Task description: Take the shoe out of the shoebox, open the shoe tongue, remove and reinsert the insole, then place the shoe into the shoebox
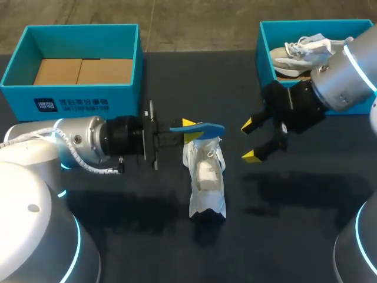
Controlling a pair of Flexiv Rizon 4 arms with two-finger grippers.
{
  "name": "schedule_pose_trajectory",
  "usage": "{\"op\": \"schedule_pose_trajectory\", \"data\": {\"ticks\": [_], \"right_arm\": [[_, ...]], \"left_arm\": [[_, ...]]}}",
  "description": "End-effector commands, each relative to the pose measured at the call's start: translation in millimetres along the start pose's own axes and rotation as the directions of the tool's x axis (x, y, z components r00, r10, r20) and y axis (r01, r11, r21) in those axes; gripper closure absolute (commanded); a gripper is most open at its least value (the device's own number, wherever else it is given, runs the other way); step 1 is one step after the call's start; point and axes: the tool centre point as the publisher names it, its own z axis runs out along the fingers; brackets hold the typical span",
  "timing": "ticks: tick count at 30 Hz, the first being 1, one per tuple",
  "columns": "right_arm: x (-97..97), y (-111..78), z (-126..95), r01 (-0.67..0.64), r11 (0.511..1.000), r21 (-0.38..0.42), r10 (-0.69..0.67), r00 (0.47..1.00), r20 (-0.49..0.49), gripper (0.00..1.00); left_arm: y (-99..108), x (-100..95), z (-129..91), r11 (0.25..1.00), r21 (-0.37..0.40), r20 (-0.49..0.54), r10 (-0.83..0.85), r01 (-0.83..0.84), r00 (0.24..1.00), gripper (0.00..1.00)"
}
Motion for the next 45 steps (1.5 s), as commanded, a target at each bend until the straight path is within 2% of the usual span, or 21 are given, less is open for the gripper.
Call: {"op": "schedule_pose_trajectory", "data": {"ticks": [1,10,11,17,22,29,37,45], "right_arm": [[3.2,-1.4,-1,0.000,1.000,-0.002,0.000,1.000,0.007,0.00],[3.2,-1.4,-1,0.000,1.000,-0.002,0.000,1.000,0.007,0.00],[3.7,-2.3,1,0.028,0.999,0.029,-0.029,0.999,0.026,0.00],[12.0,-3.6,0,0.145,0.985,0.091,-0.154,0.983,0.103,0.00],[14.1,-3.9,4,0.177,0.976,0.123,-0.190,0.977,0.098,0.00],[15.4,-5.2,16,0.192,0.971,0.143,-0.207,0.973,0.099,0.00],[20.2,-1.4,37,0.185,0.972,0.142,-0.200,0.975,0.097,0.00],[21.1,10.0,57,0.195,0.946,0.260,-0.223,0.971,0.081,0.00]], "left_arm": [[-6,1.8,-2,1.000,-0.009,0.003,0.000,0.000,1.000,1.00],[-6,1.8,-2,1.000,-0.009,0.003,0.000,0.000,1.000,1.00],[-6,1.8,-2,1.000,-0.009,0.003,0.000,0.000,1.000,1.00],[7,8.0,6,0.999,-0.031,-0.065,-0.014,0.012,0.998,1.00],[15,18.0,2,0.997,-0.069,-0.100,-0.028,0.021,0.995,1.00],[26,27.3,-9,0.996,-0.088,-0.080,-0.018,0.011,0.997,1.00],[35,38.6,-9,0.996,-0.084,-0.084,-0.042,0.035,0.996,1.00],[40,44.6,-10,0.994,-0.089,-0.086,-0.075,0.067,0.993,1.00]]}}
